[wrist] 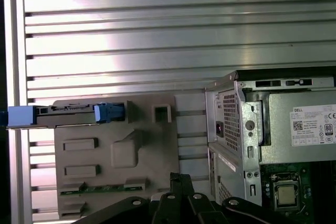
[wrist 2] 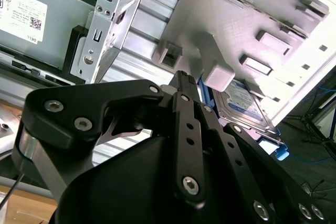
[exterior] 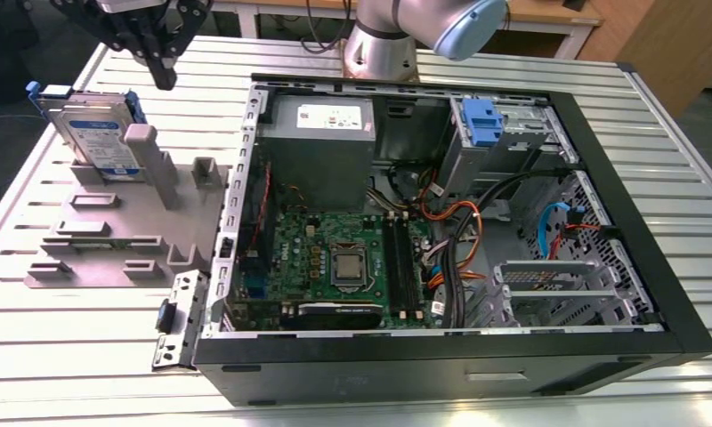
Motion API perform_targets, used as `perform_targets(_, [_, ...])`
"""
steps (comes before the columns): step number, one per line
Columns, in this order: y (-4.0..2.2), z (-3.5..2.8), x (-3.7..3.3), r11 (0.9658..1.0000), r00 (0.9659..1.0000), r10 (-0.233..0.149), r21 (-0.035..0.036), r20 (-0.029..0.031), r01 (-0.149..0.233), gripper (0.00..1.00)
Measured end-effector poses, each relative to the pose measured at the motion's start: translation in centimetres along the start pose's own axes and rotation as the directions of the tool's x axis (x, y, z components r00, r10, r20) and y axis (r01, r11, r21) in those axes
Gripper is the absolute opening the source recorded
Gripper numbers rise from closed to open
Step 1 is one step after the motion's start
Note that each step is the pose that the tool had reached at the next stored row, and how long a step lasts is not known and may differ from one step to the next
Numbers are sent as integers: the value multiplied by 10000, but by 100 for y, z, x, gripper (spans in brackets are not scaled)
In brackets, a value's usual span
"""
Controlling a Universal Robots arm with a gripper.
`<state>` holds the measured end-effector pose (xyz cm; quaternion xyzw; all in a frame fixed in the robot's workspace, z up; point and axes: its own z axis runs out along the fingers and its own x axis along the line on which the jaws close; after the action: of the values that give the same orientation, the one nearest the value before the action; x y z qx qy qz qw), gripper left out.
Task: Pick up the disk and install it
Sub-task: 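Reach for the disk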
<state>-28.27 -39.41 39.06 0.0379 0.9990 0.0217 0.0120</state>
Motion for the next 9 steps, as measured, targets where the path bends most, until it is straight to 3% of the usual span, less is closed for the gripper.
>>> perform_targets(9, [0, 0, 18, 10000, 10000, -1, 0, 0, 1, 11])
